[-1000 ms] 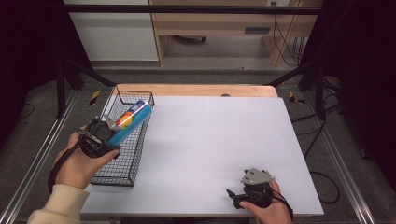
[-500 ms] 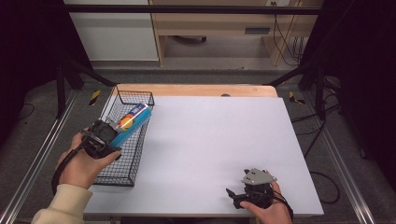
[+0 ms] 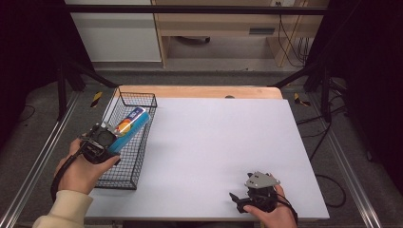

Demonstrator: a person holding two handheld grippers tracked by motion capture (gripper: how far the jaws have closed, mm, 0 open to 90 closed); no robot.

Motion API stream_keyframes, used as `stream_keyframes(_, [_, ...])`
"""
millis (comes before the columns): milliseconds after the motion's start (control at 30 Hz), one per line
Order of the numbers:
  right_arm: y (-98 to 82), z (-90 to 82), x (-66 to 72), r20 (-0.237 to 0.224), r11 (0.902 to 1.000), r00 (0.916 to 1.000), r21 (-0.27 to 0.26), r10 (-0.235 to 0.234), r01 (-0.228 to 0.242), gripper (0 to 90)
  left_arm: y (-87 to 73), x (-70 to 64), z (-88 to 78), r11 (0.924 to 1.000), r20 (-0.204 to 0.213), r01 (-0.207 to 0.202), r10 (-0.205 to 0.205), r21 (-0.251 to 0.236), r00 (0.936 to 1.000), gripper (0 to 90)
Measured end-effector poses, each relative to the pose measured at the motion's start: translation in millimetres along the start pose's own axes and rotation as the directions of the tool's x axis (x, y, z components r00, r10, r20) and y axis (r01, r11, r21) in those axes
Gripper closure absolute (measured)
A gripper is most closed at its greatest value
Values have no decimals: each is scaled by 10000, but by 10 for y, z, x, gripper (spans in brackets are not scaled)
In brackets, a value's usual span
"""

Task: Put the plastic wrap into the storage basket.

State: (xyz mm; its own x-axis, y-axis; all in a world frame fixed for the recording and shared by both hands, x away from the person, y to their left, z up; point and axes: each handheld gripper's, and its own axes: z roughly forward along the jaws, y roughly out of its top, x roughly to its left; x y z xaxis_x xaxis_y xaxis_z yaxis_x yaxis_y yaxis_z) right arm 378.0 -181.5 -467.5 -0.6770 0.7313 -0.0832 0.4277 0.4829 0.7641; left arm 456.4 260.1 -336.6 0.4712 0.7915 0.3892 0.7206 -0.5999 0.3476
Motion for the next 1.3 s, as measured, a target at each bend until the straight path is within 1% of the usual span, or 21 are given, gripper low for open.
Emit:
stream_keyframes(67, [0,-1,2,-12,10000,10000,5,-15,15,94,-2,-1,13,10000,3,58,-58,16,10000,319])
stream_keyframes(100, [1,-3,4,-27,10000,10000,13,-1,1,94,-1,1,22,10000,11,22,-22,51,10000,319])
stream_keyframes(167, [0,-2,5,-54,10000,10000,39,-36,37,94,-2,-2,46,9998,61,76,-77,172,10000,319])
stream_keyframes(200, [1,-1,6,-69,10000,10000,43,-44,44,93,-3,-4,62,9998,22,71,-72,190,10000,319])
stream_keyframes(267, [1,-1,7,-74,10000,10000,47,-57,58,93,-8,-1,92,9994,96,185,-188,292,9998,319])
stream_keyframes(500, [3,1,11,-106,10000,9999,29,-88,89,93,-36,42,180,9975,29,493,-495,514,9988,319])
stream_keyframes(633, [4,2,15,-116,9999,9999,61,-88,89,92,-41,52,224,9967,5,515,-516,626,9987,319])
stream_keyframes(700, [4,0,14,-121,10000,9999,56,-78,79,92,-44,62,237,9957,118,623,-632,687,9979,319])
stream_keyframes(900, [3,1,11,-131,9999,9999,41,-91,92,92,-29,54,252,9948,131,641,-653,787,9978,319])
stream_keyframes(1100, [4,-3,12,-135,10000,9999,33,-60,60,92,-26,35,301,9941,247,794,-814,733,9964,319])
stream_keyframes(1133, [4,-1,11,-145,10000,9999,22,-65,65,92,-27,40,303,9938,292,690,-718,869,9970,319])
stream_keyframes(1300, [4,0,11,-138,10000,9999,43,-81,82,91,-34,37,333,9924,351,788,-824,943,9960,319])
